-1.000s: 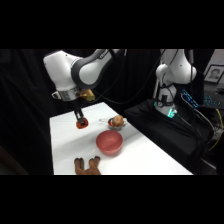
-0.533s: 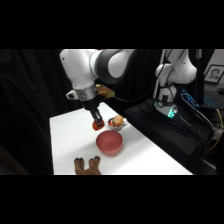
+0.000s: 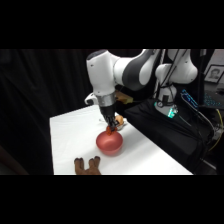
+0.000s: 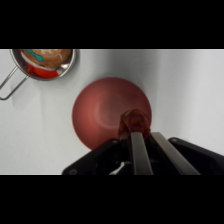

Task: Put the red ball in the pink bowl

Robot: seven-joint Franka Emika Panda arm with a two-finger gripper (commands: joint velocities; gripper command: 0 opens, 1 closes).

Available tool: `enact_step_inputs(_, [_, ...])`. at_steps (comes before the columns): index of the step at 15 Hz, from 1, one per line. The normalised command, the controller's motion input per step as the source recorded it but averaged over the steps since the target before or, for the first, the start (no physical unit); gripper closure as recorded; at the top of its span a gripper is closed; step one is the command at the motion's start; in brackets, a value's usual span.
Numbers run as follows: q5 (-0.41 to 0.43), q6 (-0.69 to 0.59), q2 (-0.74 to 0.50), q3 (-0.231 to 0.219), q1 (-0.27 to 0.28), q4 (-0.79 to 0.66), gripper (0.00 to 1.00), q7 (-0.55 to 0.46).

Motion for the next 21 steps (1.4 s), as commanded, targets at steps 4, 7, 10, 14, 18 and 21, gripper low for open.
enact_step_inputs(4, [-0.210, 0.47, 0.00, -0.028, 0.054, -0.26, 0.96, 0.24])
enact_step_inputs(7, [-0.230, 0.46, 0.11, -0.089, 0.066, -0.11, 0.96, 0.25])
enact_step_inputs(10, [-0.202, 0.37, 0.17, -0.140, 0.092, -0.01, 0.97, 0.24])
enact_step_inputs(14, [-0.128, 0.25, 0.14, -0.142, 0.110, 0.02, 0.97, 0.18])
enact_step_inputs(18, [0.012, 0.16, 0.06, -0.068, 0.071, 0.03, 0.58, 0.06])
enact_step_inputs(21, [0.038, 0.06, 0.01, -0.064, 0.055, 0.06, 0.34, 0.02])
